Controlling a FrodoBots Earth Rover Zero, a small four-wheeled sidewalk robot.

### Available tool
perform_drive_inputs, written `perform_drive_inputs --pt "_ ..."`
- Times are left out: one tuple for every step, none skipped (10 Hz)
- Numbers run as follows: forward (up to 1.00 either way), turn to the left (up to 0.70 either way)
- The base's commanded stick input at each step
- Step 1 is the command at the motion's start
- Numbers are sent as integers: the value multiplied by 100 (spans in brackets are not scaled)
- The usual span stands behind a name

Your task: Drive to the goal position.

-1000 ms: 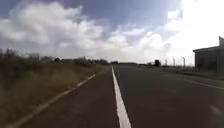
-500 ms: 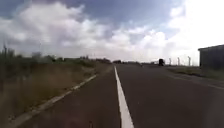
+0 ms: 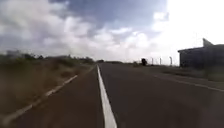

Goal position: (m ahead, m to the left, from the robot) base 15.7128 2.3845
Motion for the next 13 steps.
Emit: perform_drive_inputs --pt "100 0" --pt "100 0" --pt "100 0" --pt "100 0" --pt "100 0" --pt "100 0" --pt "100 0" --pt "100 0" --pt "100 0" --pt "100 0" --pt "100 0" --pt "100 0" --pt "100 0"
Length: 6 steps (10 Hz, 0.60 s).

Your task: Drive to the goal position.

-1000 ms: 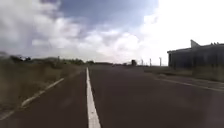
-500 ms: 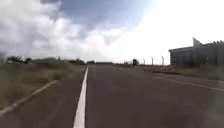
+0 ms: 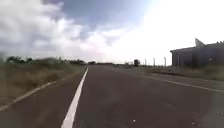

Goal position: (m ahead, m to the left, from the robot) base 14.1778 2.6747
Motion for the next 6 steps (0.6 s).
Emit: perform_drive_inputs --pt "100 0" --pt "100 0" --pt "100 0" --pt "100 0" --pt "100 0" --pt "100 0"
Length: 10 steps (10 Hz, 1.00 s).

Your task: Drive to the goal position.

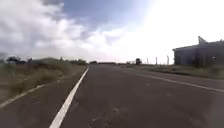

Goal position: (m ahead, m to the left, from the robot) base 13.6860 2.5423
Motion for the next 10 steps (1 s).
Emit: perform_drive_inputs --pt "100 0" --pt "100 0" --pt "100 4" --pt "100 9" --pt "100 40" --pt "100 40" --pt "100 0" --pt "100 0" --pt "100 0" --pt "100 0"
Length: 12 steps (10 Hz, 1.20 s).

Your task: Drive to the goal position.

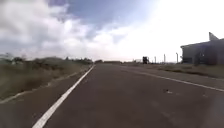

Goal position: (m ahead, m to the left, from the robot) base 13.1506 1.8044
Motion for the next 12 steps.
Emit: perform_drive_inputs --pt "100 0" --pt "100 0" --pt "100 0" --pt "100 0" --pt "100 0" --pt "100 0" --pt "100 0" --pt "100 0" --pt "100 0" --pt "100 0" --pt "100 0" --pt "100 0"
